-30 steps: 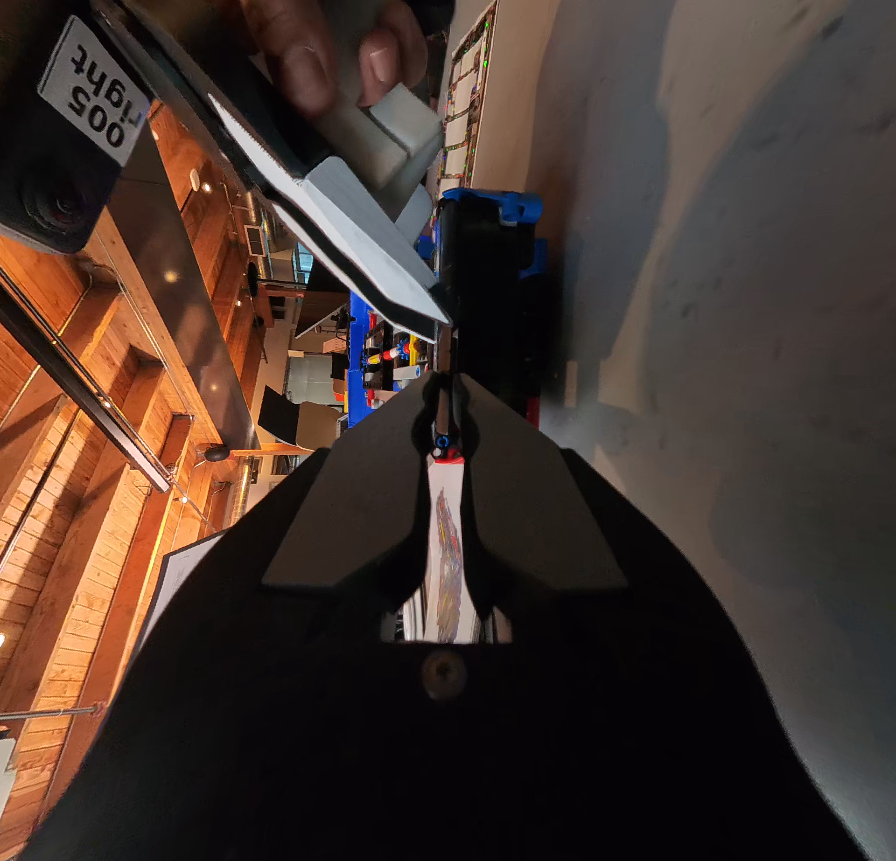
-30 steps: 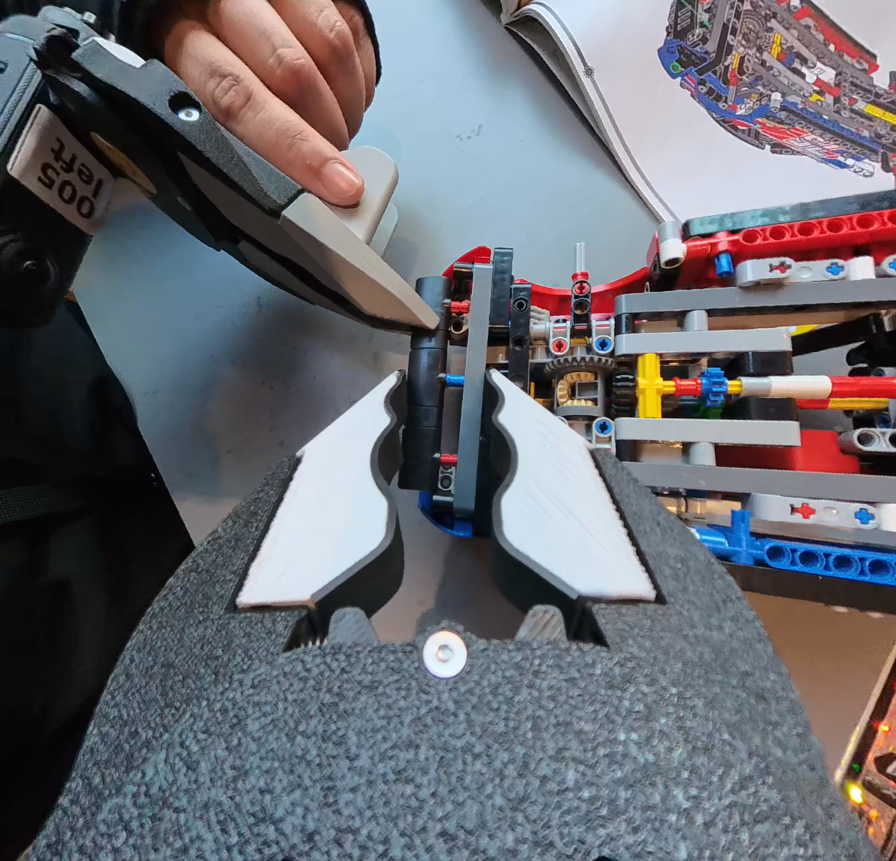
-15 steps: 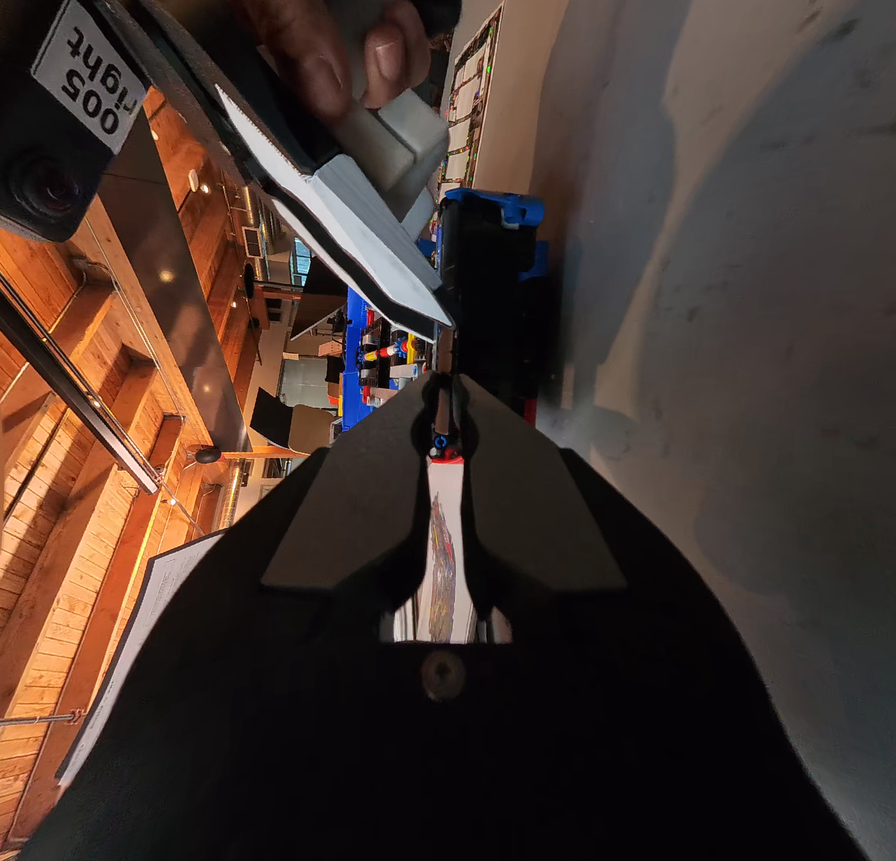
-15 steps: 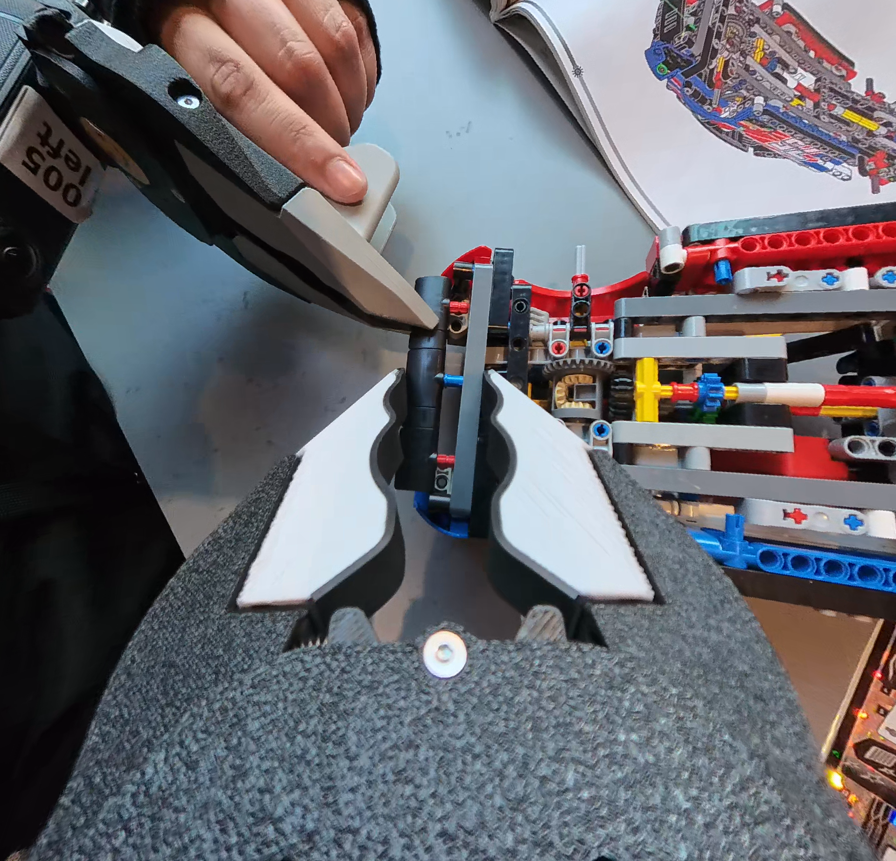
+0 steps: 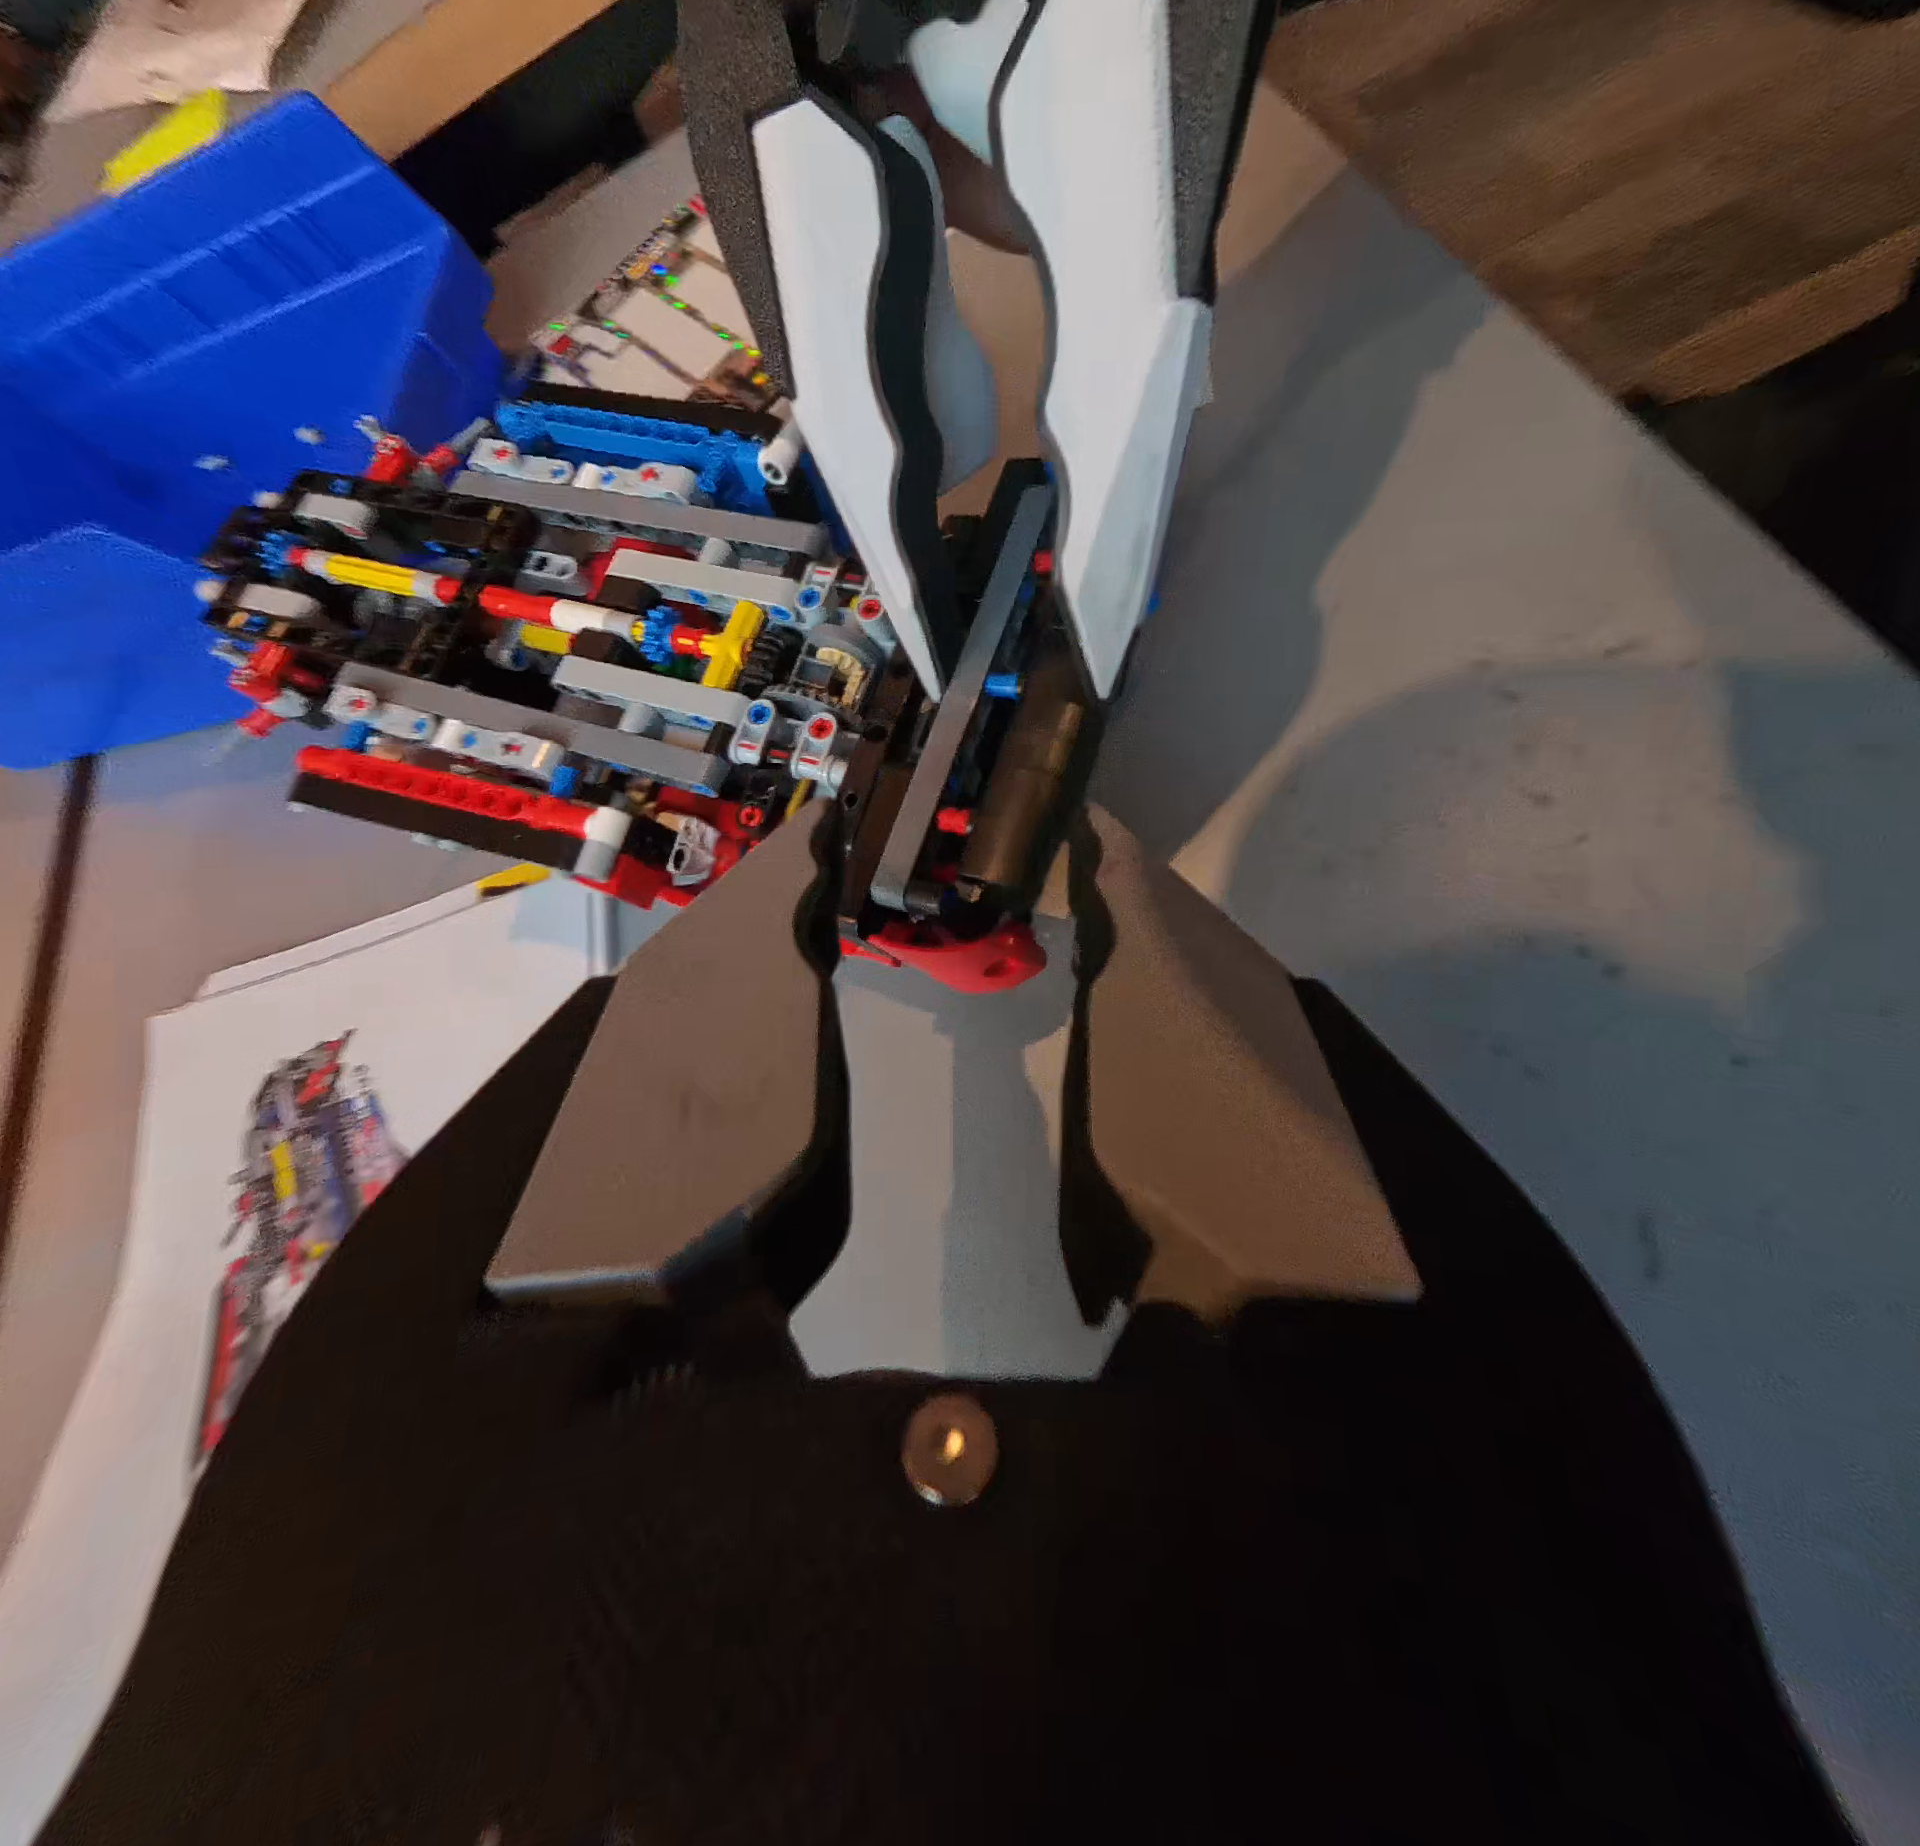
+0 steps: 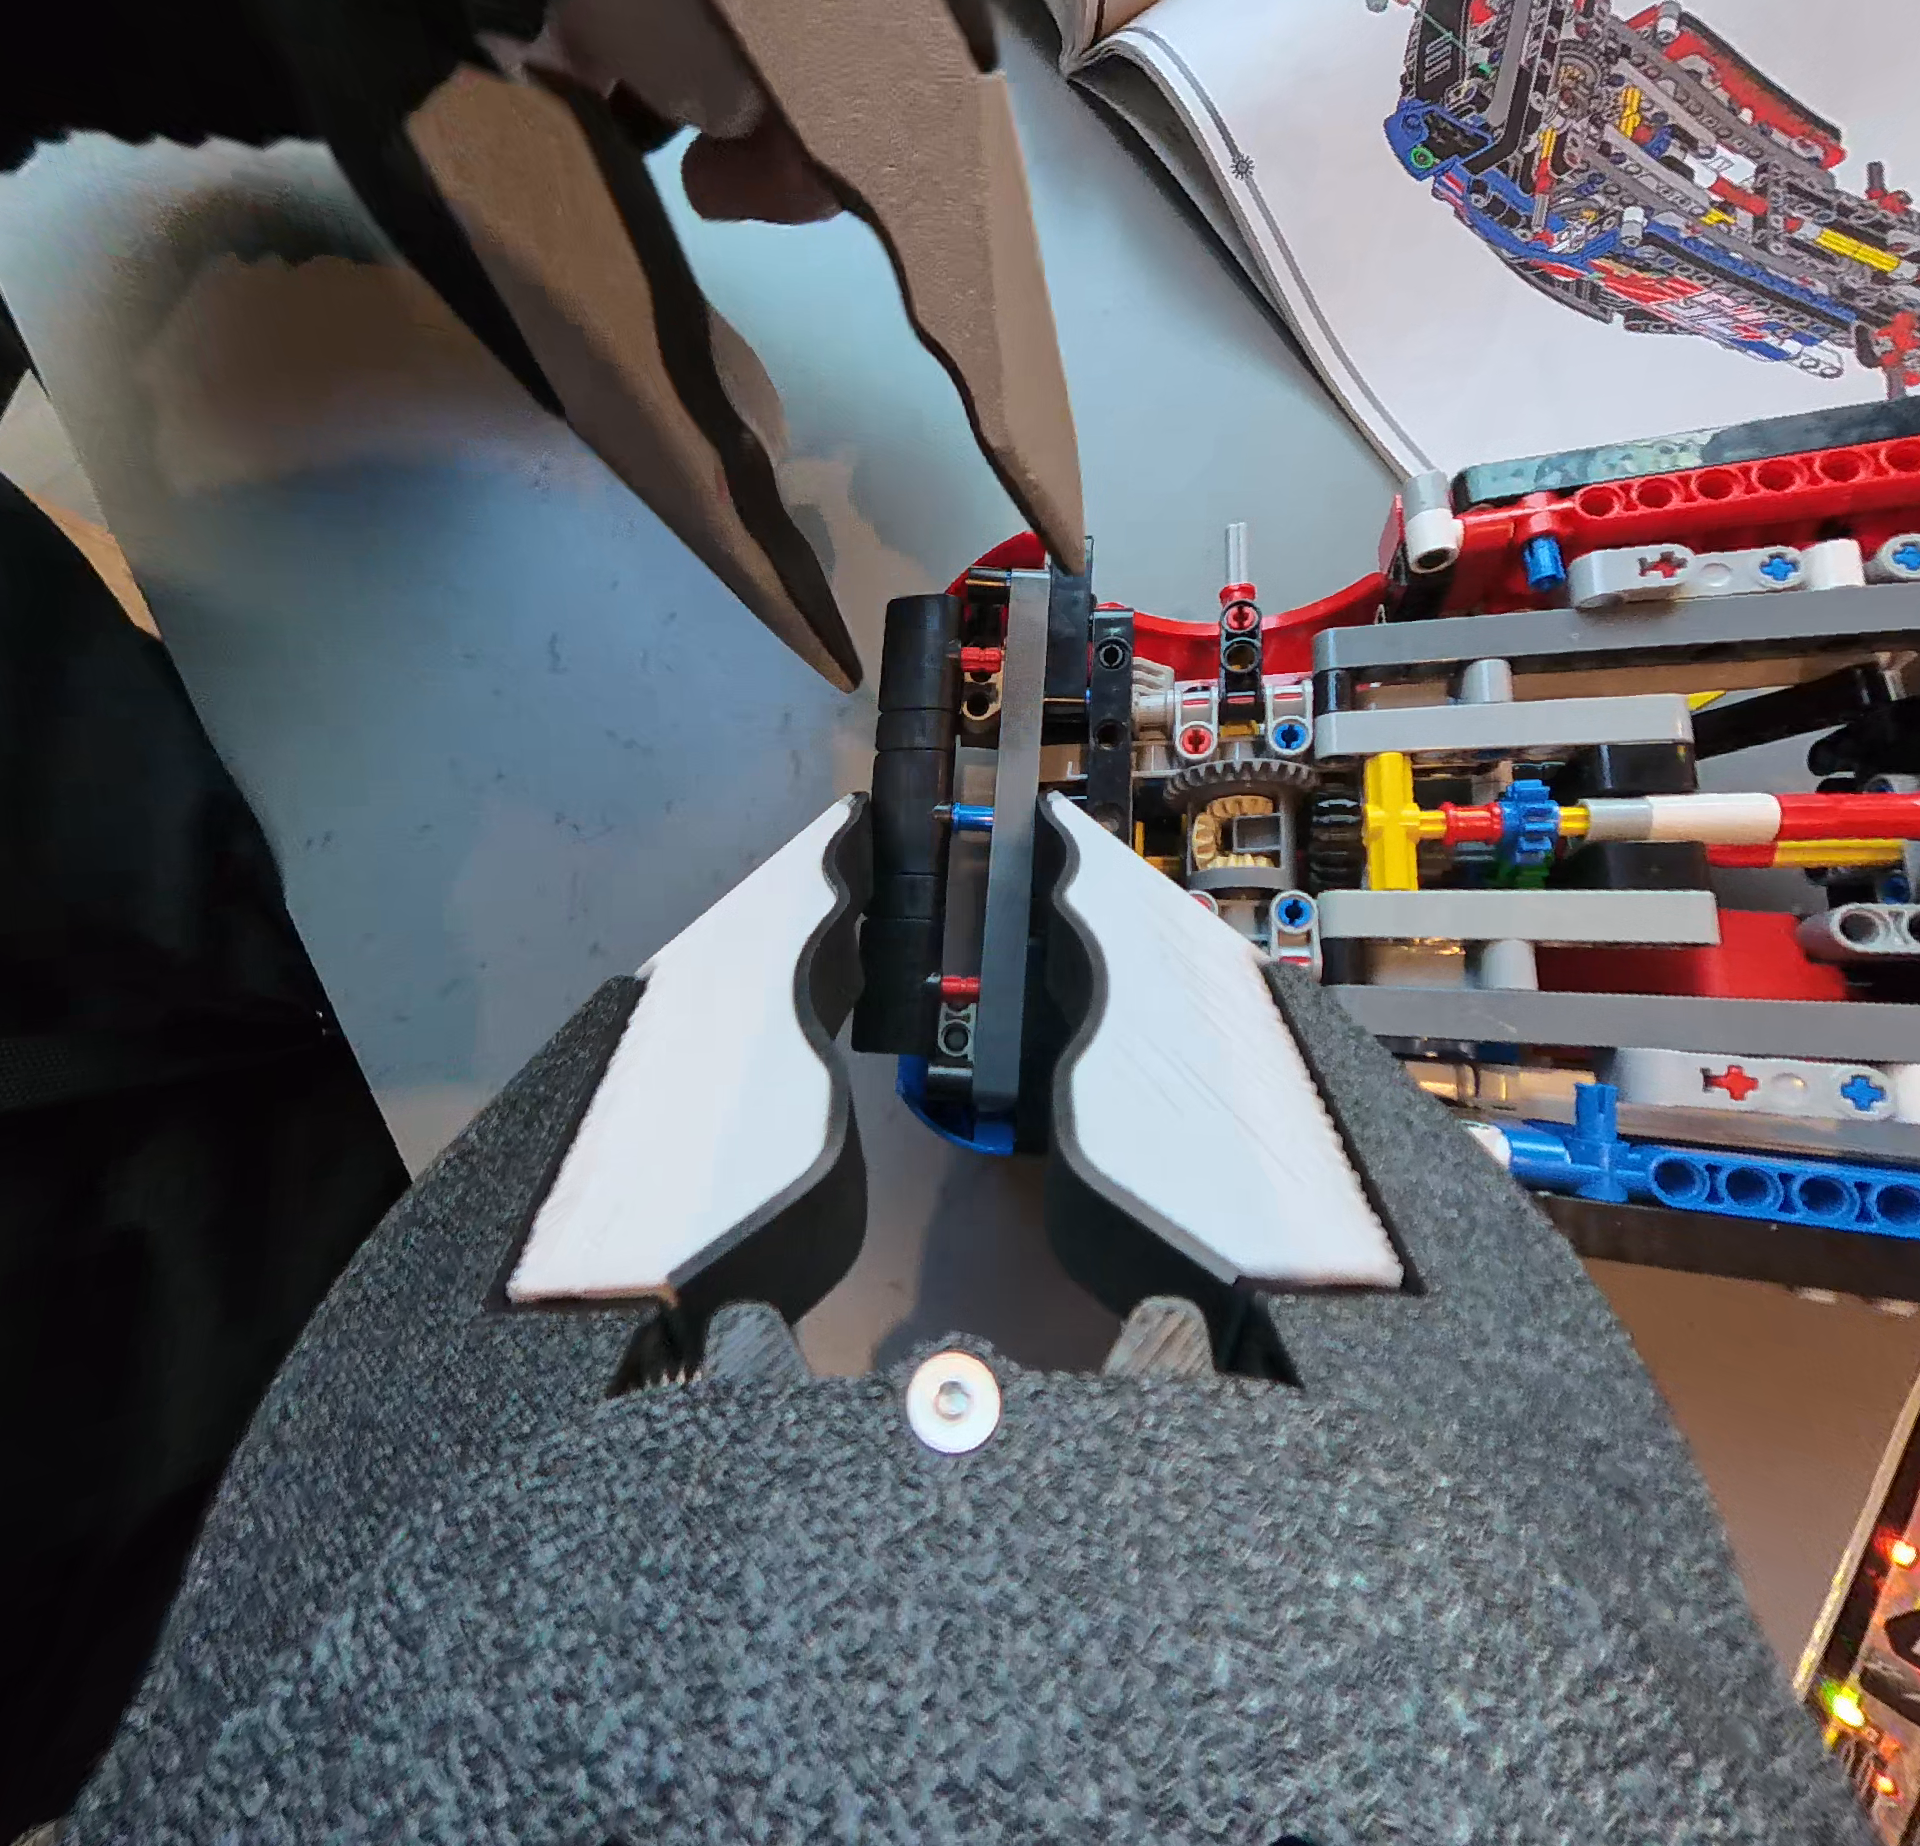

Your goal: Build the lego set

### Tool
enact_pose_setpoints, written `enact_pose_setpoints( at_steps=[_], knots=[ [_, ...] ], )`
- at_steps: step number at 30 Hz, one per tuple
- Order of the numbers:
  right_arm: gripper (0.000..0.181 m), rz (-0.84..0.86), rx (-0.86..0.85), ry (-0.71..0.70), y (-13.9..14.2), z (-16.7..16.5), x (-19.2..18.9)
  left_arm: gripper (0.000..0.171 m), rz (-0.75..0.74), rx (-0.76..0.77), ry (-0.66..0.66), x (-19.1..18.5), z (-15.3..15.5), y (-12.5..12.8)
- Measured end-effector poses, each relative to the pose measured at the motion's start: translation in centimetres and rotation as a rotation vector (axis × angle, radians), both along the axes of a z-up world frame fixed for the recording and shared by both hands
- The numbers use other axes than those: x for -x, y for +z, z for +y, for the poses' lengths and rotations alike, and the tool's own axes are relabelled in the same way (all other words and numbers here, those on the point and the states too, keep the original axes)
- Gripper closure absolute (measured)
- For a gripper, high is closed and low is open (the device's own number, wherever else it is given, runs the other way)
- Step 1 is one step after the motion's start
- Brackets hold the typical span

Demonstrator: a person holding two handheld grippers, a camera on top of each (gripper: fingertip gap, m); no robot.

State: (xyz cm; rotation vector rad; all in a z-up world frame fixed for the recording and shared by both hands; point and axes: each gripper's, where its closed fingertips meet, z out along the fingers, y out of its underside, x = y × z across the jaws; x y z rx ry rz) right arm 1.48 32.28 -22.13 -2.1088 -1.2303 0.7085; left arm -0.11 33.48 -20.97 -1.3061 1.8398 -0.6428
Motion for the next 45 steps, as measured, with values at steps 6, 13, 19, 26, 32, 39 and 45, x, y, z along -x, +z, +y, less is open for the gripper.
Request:
enact_pose_setpoints(
  at_steps=[6,13,19,26,32,39,45],
  knots=[
    [0.15,-0.032,0.0,0.036,0.0,-0.5,-0.5,0.14,0.062,0.265,-0.067,-0.8,-0.8,-0.6],
    [0.15,-0.038,0.02,0.077,0.0,-0.7,-0.8,0.15,0.03,0.364,-0.061,-1.1,-1.4,-0.5],
    [0.15,-0.077,-0.01,0.104,-0.1,-0.7,-0.8,0.157,-0.02,0.441,-0.012,-1.0,-0.9,-0.3],
    [0.15,-0.07,-0.011,0.105,-0.1,-0.7,-0.8,0.128,0.04,0.365,-0.024,-0.9,-1.3,-0.5],
    [0.15,-0.059,-0.022,0.109,-0.1,-0.8,-0.9,0.119,0.091,0.307,-0.021,-0.8,-0.7,-0.7],
    [0.15,-0.058,-0.036,0.119,-0.1,-0.8,-0.9,0.109,0.156,0.299,-0.005,-0.7,-0.7,-2.2],
    [0.15,-0.059,-0.052,0.123,-0.1,-0.9,-1.0,0.11,0.147,0.332,-0.03,-1.1,-1.0,-2.3]
  ],
)
